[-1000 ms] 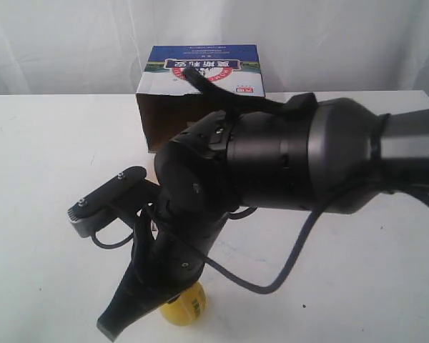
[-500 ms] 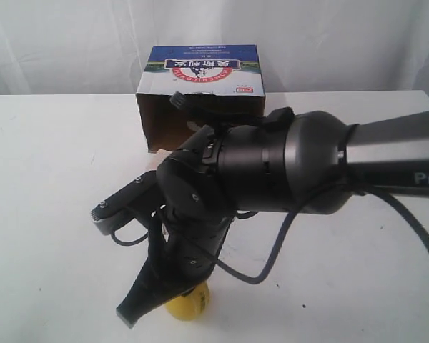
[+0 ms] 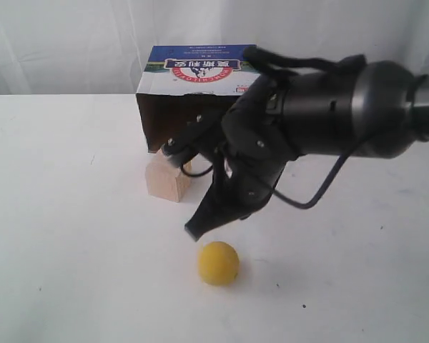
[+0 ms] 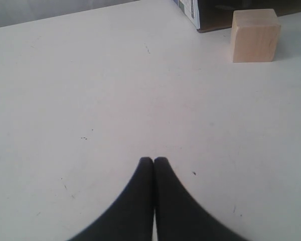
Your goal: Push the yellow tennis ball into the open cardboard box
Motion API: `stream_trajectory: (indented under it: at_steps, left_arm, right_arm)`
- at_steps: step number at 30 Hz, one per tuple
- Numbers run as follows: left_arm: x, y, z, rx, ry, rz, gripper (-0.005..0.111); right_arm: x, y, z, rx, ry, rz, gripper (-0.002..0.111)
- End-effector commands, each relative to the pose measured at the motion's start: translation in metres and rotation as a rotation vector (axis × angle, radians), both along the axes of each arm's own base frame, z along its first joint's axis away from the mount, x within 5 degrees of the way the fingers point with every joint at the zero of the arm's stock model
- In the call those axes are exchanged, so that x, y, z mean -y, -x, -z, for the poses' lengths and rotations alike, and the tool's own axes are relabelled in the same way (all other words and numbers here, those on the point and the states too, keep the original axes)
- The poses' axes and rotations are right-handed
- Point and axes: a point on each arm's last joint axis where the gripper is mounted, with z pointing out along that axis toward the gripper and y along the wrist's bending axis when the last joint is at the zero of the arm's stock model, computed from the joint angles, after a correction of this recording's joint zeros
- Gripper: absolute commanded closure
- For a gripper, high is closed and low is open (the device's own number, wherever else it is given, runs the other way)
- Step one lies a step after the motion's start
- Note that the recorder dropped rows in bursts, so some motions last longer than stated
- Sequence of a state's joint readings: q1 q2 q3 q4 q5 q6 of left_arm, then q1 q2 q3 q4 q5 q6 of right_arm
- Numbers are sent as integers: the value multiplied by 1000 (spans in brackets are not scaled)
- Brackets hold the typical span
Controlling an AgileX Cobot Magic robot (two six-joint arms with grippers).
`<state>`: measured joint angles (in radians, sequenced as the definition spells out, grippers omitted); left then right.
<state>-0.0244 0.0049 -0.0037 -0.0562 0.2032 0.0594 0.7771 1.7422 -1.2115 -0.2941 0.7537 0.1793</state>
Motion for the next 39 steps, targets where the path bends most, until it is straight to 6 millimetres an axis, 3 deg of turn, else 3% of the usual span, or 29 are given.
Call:
stream_trajectory:
  at_steps: [1,4,8,13,22,28,33,39]
  left_arm:
    - [0,0,1,2,11,-5,107]
    - [0,0,1,2,11,-5,107]
    - [0,0,1,2,11,-5,107]
    - [0,0,1,2,11,-5,107]
    - [0,0,1,2,11,-5,107]
    - [0,0,1,2,11,-5,107]
    - [0,0,1,2,11,-5,107]
    - [0,0,1,2,11,-5,107]
  right_arm:
    - [11,-2,-31,71,-48,32,108]
    - [14,4,-40,61,-68,55,108]
    - [14,5,-33,35,-54,61,108]
    - [16,-1,-9,24,-20,52,108]
    - [37,-49,44,25,-22,149,108]
    - [37,-52,60,-12,8,158,108]
    - [35,-59,49,68,-1,128,108]
    - [53,-76,-31,442,6,151,108]
